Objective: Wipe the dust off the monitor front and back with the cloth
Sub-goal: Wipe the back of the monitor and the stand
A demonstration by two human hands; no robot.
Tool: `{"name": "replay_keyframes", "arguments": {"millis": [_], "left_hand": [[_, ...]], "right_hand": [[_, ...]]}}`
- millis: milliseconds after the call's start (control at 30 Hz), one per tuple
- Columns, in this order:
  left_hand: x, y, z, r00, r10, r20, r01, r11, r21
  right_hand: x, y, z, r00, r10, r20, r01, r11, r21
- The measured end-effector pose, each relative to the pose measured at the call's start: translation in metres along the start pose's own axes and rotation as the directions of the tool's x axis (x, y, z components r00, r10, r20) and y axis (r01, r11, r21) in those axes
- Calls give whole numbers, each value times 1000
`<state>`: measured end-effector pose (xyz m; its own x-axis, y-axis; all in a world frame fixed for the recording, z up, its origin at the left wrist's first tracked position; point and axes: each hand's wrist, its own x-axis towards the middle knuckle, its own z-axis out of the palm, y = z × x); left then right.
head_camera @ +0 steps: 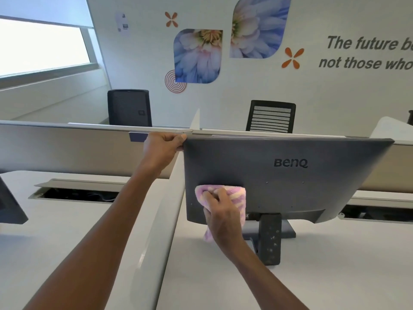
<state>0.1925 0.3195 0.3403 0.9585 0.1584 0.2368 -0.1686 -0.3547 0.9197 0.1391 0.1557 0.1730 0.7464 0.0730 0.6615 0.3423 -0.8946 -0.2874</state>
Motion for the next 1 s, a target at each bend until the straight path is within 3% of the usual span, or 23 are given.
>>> {"name": "replay_keyframes", "arguments": {"millis": [100, 200, 267, 367, 600, 700, 800, 900, 1000], "left_hand": [[-1, 0, -2, 1000, -6, 11, 6, 1000, -6], [-2, -1, -3, 1000, 6, 15, -6, 1000, -17], [-3, -1, -2, 1000, 16, 10, -16, 1000, -27], [-1, -2, -1, 1000, 13, 8, -13, 1000, -28], [-1, -2, -3, 1000, 21, 16, -21, 1000, -8], [-2, -2, -3, 999, 32, 12, -32, 999, -2], [0, -3, -1, 999, 34, 12, -33, 999, -9], [3, -4, 0, 1000, 20, 16, -19, 999, -28], [1, -4, -3, 1000, 21, 18, -21, 1000, -15]], "right_hand": [[-9, -5, 12, 992, -66, 109, 70, 997, -31], [-25, 0, 20, 977, 19, 214, 0, 996, -89], [-25, -1, 19, 982, 84, 172, -75, 996, -55], [-6, -16, 14, 997, 60, 46, -59, 998, -20], [-13, -36, 34, 968, -35, 250, 77, 984, -162], [-32, -19, 36, 968, 32, 247, 9, 987, -163], [-26, -17, 32, 985, 79, 156, -60, 991, -121], [-6, -34, 30, 992, 27, 126, -7, 989, -151], [-6, -46, 42, 967, -33, 254, 95, 967, -236]]}}
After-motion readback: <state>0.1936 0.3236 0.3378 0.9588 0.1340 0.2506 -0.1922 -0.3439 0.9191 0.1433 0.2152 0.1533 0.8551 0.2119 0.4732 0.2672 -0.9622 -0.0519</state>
